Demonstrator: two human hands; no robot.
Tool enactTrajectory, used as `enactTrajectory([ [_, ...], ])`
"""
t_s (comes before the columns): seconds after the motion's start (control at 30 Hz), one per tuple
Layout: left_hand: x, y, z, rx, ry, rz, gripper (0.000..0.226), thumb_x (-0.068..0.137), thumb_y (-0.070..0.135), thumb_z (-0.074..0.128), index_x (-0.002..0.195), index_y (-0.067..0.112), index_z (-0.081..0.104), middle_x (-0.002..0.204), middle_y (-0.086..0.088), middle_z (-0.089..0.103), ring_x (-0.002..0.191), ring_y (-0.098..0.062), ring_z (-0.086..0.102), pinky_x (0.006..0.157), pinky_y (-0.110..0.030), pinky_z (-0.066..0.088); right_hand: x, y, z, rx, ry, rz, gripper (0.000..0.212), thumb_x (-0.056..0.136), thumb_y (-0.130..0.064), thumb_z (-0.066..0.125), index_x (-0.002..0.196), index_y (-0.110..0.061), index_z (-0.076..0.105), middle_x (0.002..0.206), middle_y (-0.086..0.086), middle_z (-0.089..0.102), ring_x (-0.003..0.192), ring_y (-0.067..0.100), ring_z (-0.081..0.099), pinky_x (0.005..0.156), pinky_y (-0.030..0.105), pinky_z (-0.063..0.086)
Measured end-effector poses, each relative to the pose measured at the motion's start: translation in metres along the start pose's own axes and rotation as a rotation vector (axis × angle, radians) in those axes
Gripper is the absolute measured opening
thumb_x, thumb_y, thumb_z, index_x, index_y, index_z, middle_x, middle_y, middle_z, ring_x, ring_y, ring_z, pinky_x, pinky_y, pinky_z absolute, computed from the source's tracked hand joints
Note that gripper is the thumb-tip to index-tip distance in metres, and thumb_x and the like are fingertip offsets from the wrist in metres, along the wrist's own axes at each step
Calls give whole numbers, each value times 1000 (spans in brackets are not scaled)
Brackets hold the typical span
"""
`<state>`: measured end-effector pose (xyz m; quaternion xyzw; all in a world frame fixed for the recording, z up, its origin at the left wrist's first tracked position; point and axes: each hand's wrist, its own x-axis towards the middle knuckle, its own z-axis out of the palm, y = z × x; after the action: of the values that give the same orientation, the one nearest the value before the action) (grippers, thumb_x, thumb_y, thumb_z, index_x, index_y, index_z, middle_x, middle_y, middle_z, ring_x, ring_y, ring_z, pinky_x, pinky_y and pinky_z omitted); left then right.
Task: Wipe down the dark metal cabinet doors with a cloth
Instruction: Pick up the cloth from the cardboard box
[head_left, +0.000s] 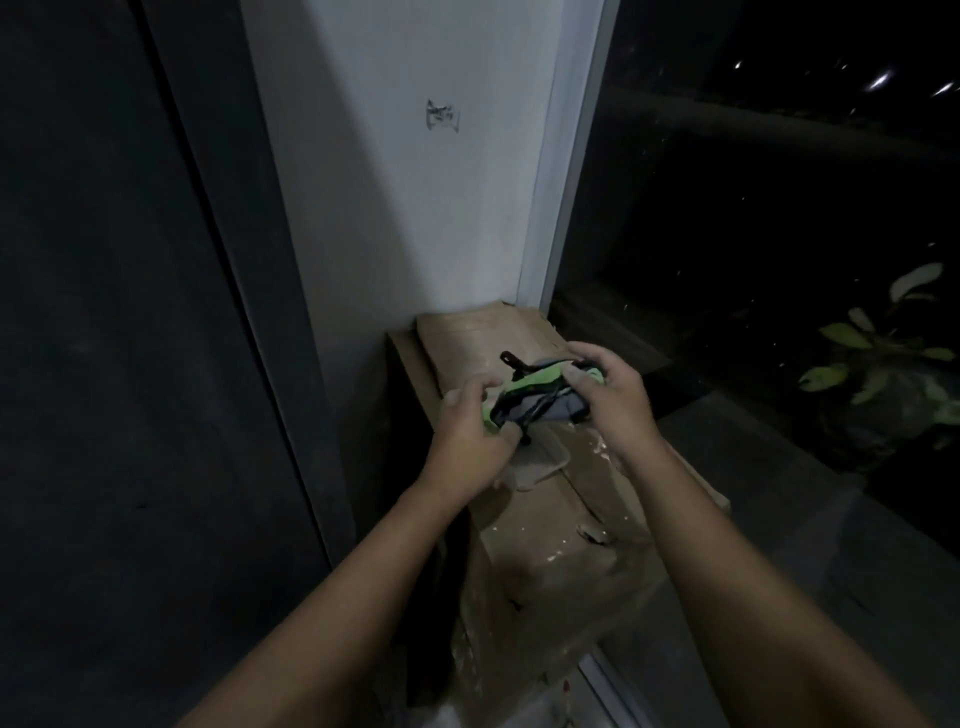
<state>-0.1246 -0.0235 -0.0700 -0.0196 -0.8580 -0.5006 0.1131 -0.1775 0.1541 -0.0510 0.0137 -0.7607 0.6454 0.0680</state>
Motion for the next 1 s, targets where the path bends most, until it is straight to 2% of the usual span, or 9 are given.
enactTrajectory([
  [0.17, -10, 43, -15, 167, -19, 252, 92, 75, 50, 78, 150, 24, 31, 147, -7, 35, 138, -21, 29, 114, -34, 27, -25, -41, -16, 169, -189, -23, 23, 93, -11, 67, 112, -24, 69, 119, 14, 68, 104, 30, 70, 91, 46, 58],
  [0.23, -17, 57, -18, 182, -56, 250, 99, 70, 52, 82, 150, 24, 31, 145, -4, 42, 134, -17, 38, 113, -35, 34, -36, -57, -20, 153, -249, -43, 27, 89, -10, 71, 115, -17, 68, 116, 14, 69, 101, 27, 71, 87, 41, 59],
  [0.37, -39, 68, -27, -6, 34, 161, 46, 79, 24, 82, 121, 20, 63, 110, 2, 70, 101, -9, 66, 91, -30, 52, -53, -75, -28, 66, -282, -69, 41, 70, -19, 89, 107, -18, 71, 103, 11, 74, 88, 19, 72, 74, 30, 61],
  [0.47, -63, 75, -34, -89, 71, 52, 21, 88, 12, 71, 107, 20, 65, 101, 0, 72, 91, -10, 66, 85, -30, 52, -63, -78, -39, 132, -479, -19, 56, 66, -1, 88, 117, -12, 68, 106, 18, 74, 91, 21, 71, 84, 37, 60],
  [0.63, -107, 107, -35, -349, 177, -136, 23, 94, -6, 50, 99, 10, 66, 83, -4, 66, 71, -8, 60, 66, -22, 47, -84, -74, -49, 277, -592, -34, 57, 74, 20, 65, 126, -3, 63, 113, 18, 71, 98, 22, 68, 82, 29, 57],
  [0.73, -134, 123, -45, -473, 173, -199, 19, 90, -1, 51, 93, 7, 67, 80, -12, 61, 73, -21, 55, 60, -26, 43, -97, -75, -46, 442, -625, -4, 37, 78, 7, 64, 113, -4, 71, 108, 20, 71, 99, 29, 67, 90, 40, 53],
  [0.83, -160, 137, -62, -545, 164, -266, 19, 78, 17, 55, 93, 9, 65, 83, -15, 55, 75, -25, 51, 60, -31, 39, -114, -83, -40, 510, -677, 55, 13, 83, -5, 67, 94, -5, 73, 94, 14, 73, 90, 26, 68, 83, 38, 51],
  [0.9, -172, 142, -75, -624, 145, -359, 18, 83, 19, 55, 93, 10, 66, 81, -12, 61, 70, -24, 59, 59, -28, 46, -129, -90, -29, 565, -713, 140, 26, 84, -20, 69, 102, -1, 71, 101, 16, 73, 92, 27, 68, 85, 40, 51],
  [1.0, -187, 150, -91, -689, 116, -508, 20, 86, 23, 54, 72, 14, 65, 67, -5, 63, 56, -21, 59, 52, -24, 45, -156, -98, -9, 600, -763, 371, 43, 94, -41, 57, 112, -6, 72, 113, 16, 72, 100, 29, 68, 93, 41, 50],
])
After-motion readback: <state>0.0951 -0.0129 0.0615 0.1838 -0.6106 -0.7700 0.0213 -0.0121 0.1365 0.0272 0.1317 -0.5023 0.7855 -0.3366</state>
